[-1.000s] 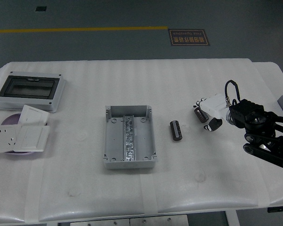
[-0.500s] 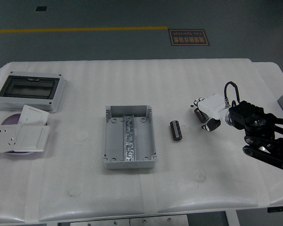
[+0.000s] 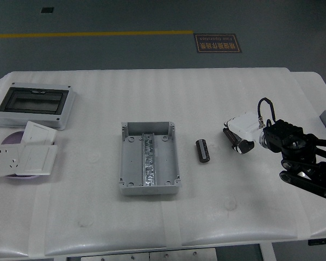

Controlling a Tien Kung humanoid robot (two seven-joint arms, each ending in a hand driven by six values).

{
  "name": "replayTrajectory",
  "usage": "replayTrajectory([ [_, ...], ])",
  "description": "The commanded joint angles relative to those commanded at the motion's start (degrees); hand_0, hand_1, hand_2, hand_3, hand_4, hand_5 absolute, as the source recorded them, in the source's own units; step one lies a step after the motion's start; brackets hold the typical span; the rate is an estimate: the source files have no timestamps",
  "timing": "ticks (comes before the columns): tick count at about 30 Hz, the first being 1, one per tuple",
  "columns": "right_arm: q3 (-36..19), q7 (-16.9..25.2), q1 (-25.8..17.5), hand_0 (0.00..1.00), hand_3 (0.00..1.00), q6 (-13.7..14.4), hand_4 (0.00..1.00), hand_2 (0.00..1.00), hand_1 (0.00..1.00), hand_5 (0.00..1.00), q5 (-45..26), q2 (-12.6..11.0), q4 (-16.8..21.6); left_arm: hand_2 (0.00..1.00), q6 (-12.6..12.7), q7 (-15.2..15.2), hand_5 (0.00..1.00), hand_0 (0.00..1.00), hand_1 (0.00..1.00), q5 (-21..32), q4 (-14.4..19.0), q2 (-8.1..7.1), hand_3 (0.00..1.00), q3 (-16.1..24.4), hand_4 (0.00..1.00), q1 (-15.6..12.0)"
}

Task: Pick up the battery,place it into the box

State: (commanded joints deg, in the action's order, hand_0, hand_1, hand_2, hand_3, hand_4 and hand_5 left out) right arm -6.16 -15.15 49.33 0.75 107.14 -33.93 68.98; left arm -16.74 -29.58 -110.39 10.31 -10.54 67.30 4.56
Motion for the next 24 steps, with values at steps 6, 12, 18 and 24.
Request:
replayTrajectory([
  [6, -5.7, 0.1, -1.7, 0.59, 0.633, 0.6, 0.226, 0.599, 0.48, 0.002, -2.9, -1.3, 3.4, 0.51, 0.0, 0.0, 0.011, 0.653, 0.62, 0.1, 0.0, 0.12, 0.581, -0.1, 0.497, 0.0],
  [12, -14.2, 2.5, -5.5, 0.574, 0.612, 2.8, 0.303, 0.567, 0.463, 0.002, -12.2, -1.8, 10.3, 0.509, 0.0, 0.0, 0.015, 0.653, 0.62, -0.3, 0.0, 0.14, 0.581, 0.2, 0.498, 0.0],
  [18, -22.7, 8.9, -10.6, 0.535, 0.653, 7.5, 0.288, 0.599, 0.469, 0.002, -25.1, 2.1, 17.9, 0.509, 0.0, 0.0, 0.018, 0.653, 0.62, -0.3, 0.0, 0.29, 0.581, 0.3, 0.498, -0.4],
  [24, -25.6, 11.0, -13.3, 0.555, 0.713, 6.1, 0.338, 0.676, 0.527, 0.031, -36.3, 7.2, 20.7, 0.508, 0.2, 0.0, 0.02, 0.653, 0.619, -0.3, 0.0, 0.32, 0.58, 0.3, 0.495, -0.5],
])
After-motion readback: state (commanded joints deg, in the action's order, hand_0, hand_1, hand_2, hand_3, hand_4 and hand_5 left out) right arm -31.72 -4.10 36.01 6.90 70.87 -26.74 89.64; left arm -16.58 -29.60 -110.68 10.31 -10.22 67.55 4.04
